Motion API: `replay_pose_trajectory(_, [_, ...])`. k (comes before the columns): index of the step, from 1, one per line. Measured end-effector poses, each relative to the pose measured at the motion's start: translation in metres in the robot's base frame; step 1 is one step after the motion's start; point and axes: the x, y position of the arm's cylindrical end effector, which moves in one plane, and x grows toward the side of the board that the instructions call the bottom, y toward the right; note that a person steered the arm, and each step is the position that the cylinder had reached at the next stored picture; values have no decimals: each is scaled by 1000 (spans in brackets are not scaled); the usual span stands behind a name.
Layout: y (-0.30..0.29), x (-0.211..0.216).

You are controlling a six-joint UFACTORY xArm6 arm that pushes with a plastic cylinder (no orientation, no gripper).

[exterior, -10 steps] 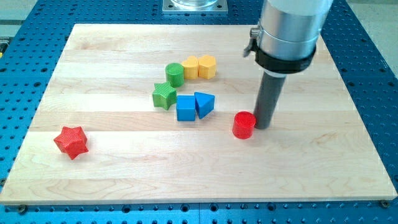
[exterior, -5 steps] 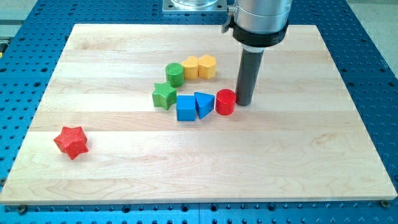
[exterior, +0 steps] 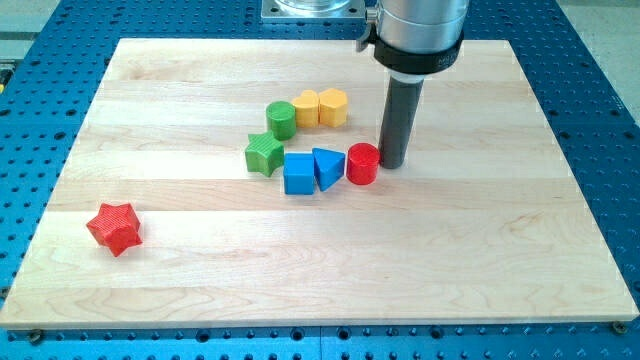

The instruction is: Keep red circle on top right to triangle

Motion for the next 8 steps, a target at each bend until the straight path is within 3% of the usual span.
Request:
replay_pose_trajectory(1, [9,34])
replay_pose_trajectory(3, [-29,54])
replay_pose_trajectory(8, [-6,-14])
